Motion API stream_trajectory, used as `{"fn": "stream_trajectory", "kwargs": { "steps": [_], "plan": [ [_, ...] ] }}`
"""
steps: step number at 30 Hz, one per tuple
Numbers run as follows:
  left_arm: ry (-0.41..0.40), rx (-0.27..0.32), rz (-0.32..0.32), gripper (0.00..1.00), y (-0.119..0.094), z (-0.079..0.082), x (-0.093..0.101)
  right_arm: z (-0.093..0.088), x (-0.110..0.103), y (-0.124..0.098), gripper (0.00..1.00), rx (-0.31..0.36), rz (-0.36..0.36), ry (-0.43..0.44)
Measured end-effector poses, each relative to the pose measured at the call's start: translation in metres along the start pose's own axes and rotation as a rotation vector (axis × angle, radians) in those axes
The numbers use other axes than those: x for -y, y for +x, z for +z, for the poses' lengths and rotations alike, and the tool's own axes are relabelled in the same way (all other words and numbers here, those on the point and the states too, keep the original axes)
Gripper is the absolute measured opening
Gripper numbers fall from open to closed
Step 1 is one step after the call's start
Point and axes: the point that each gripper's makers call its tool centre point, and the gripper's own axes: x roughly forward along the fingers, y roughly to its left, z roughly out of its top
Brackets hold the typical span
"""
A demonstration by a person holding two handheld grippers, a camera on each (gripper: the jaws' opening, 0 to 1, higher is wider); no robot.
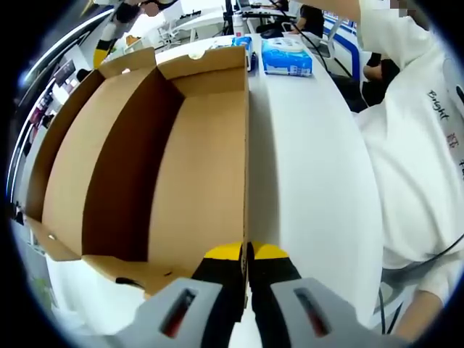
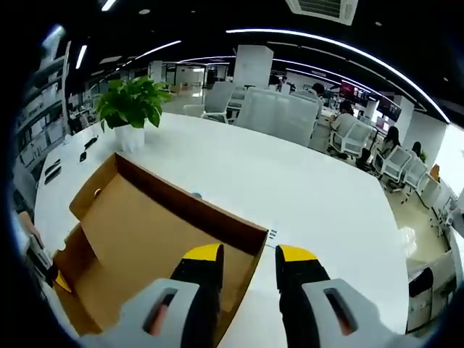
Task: Operate the shoe box by opening the lid, removing the specified soft item, and placing it in the target area until the item is outside and the box remains undamaged.
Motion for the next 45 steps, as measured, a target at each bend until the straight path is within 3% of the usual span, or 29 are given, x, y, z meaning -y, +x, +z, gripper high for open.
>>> {"fn": "stream_trajectory", "kwargs": {
  "steps": [4,8,17,23,25,26,29,35,45],
  "plan": [
    [0.002,0.000,0.003,0.01,0.001,-0.001,0.010,-0.007,0.006,0.006,0.28,-0.038,-0.022,0.023],
    [0.003,0.002,0.003,0.01,0.001,0.000,0.005,-0.020,0.007,0.013,0.22,-0.076,-0.021,0.048],
    [0.008,0.006,0.006,0.02,0.001,0.000,-0.003,-0.023,0.001,0.018,0.25,-0.083,-0.009,0.041],
    [0.008,0.008,0.009,0.02,0.001,0.000,-0.009,-0.033,-0.006,0.021,0.15,-0.103,0.023,0.060],
    [0.012,0.009,0.009,0.02,0.001,0.000,-0.010,-0.032,0.004,0.021,0.07,-0.082,-0.027,-0.026],
    [0.010,0.008,0.008,0.02,0.001,0.000,-0.011,-0.036,0.000,0.021,0.07,-0.098,-0.014,-0.022],
    [0.004,0.008,0.007,0.02,0.001,0.000,-0.012,-0.029,0.001,0.019,0.06,-0.049,-0.024,0.028],
    [0.003,0.007,0.008,0.02,0.001,0.000,-0.013,-0.023,0.004,0.013,0.06,-0.011,-0.028,-0.012],
    [0.002,-0.002,0.004,0.02,0.000,-0.001,-0.005,-0.012,0.001,-0.029,0.08,0.153,0.036,0.064]
  ]
}}
